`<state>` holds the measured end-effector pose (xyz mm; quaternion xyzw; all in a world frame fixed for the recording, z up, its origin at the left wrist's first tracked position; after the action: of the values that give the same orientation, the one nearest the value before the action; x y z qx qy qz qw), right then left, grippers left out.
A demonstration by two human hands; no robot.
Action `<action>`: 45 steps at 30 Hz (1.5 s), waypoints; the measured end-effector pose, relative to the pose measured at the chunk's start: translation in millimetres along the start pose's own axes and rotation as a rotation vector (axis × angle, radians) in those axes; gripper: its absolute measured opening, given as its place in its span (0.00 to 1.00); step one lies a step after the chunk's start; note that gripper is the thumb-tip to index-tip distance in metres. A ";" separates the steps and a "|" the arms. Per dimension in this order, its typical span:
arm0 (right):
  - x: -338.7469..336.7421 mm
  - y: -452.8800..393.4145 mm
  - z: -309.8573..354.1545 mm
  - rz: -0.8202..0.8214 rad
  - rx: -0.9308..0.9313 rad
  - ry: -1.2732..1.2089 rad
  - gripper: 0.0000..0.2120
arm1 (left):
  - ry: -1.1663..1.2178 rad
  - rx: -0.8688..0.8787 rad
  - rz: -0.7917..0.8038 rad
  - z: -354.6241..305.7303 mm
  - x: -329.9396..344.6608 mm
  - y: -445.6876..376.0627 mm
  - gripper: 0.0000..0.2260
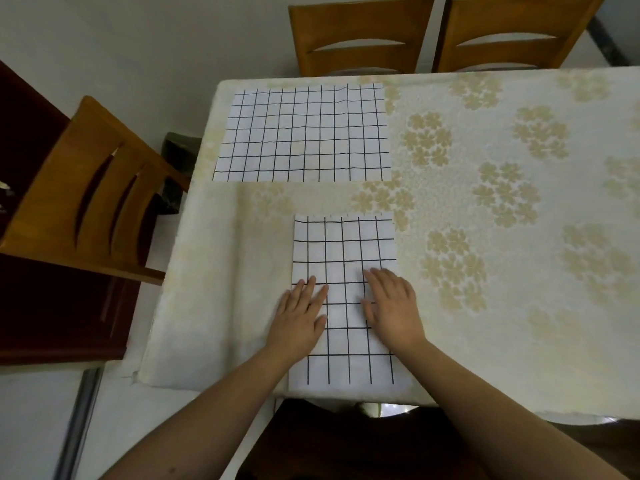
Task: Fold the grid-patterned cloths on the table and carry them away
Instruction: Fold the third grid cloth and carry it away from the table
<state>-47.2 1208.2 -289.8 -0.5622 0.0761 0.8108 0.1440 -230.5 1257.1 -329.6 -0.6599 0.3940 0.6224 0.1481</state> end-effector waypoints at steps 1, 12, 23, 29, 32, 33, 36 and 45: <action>7.8 0.4 7.9 0.049 -0.036 0.028 0.25 | 0.002 0.003 -0.008 0.4 0.2 -0.5 0.28; 42.1 3.4 -25.5 0.281 -0.036 0.217 0.28 | 0.010 0.002 -0.004 9.1 2.0 -3.3 0.28; 32.1 -0.6 -54.4 0.292 0.134 0.164 0.32 | 0.049 0.042 0.008 14.0 8.2 -4.1 0.28; -1.5 -8.0 -61.4 -0.032 0.393 -0.089 0.20 | 0.421 -0.143 -0.418 38.4 -20.6 3.7 0.22; -2.2 -8.2 -72.1 0.036 0.597 -0.145 0.15 | 0.594 -0.435 -0.496 53.4 -25.2 9.4 0.14; -0.1 -7.7 -76.3 0.070 0.654 -0.175 0.14 | 0.664 -0.531 -0.469 56.7 -23.3 9.5 0.13; 7.9 -5.9 -87.0 0.150 0.799 -0.271 0.15 | 0.775 -0.671 -0.407 63.5 -17.3 6.8 0.12; 11.8 -12.2 -86.8 0.281 0.904 -0.331 0.08 | 0.853 -0.769 -0.304 70.2 -6.5 1.8 0.07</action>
<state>30.1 1196.7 -331.3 -0.2918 0.4708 0.7867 0.2728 -280.8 1306.3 -335.7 -0.9071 0.0662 0.3720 -0.1855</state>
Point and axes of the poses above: each hand's wrist, its own y-axis away from the middle knuckle, its own x-axis out of the palm, z = x × y, the point moved 7 cm from there along -y, towards the middle knuckle, and after that the axes turned 10 degrees about x, right-handed, at the moved point
